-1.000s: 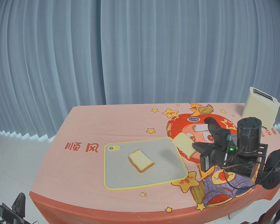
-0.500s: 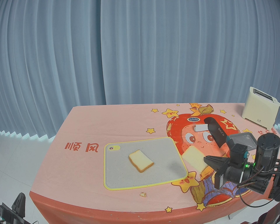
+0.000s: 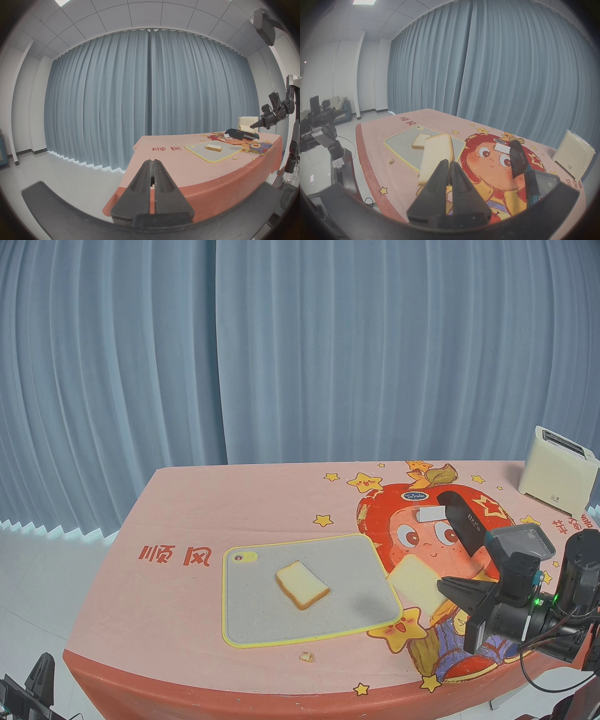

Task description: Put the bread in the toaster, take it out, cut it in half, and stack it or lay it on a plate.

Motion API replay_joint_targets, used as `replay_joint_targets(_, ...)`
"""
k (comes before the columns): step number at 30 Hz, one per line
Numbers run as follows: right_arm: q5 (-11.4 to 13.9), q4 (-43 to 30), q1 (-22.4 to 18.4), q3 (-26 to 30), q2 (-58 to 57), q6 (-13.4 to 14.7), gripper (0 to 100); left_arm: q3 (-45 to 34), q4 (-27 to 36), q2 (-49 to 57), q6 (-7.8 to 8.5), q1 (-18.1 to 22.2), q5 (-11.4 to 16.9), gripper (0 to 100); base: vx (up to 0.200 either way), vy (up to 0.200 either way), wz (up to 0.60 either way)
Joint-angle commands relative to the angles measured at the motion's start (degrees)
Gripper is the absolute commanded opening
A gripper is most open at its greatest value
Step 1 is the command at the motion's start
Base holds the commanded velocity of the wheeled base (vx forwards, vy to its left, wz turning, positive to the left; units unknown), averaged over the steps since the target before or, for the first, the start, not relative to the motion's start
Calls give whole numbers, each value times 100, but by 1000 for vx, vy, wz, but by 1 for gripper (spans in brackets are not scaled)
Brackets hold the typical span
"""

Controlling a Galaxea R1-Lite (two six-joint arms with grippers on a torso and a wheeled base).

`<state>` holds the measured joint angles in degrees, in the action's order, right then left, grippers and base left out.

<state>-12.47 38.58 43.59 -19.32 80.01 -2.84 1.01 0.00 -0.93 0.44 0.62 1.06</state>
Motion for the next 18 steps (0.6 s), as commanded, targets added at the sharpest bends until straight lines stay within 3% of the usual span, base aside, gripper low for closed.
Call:
replay_joint_targets(1, -27, 0, 123, 25, -143, -6, 0, -101, 0, 93, 0, -1, -1, 0, 0, 0, 0)
replay_joint_targets(4, -142, 0, 211, 16, -258, -6, 0, -101, 0, 93, 0, -1, -1, 0, 0, 0, 0)
replay_joint_targets(18, -150, 9, 202, 7, -381, -6, 0, -101, 0, 93, 0, -1, -1, 0, 0, 0, 0)
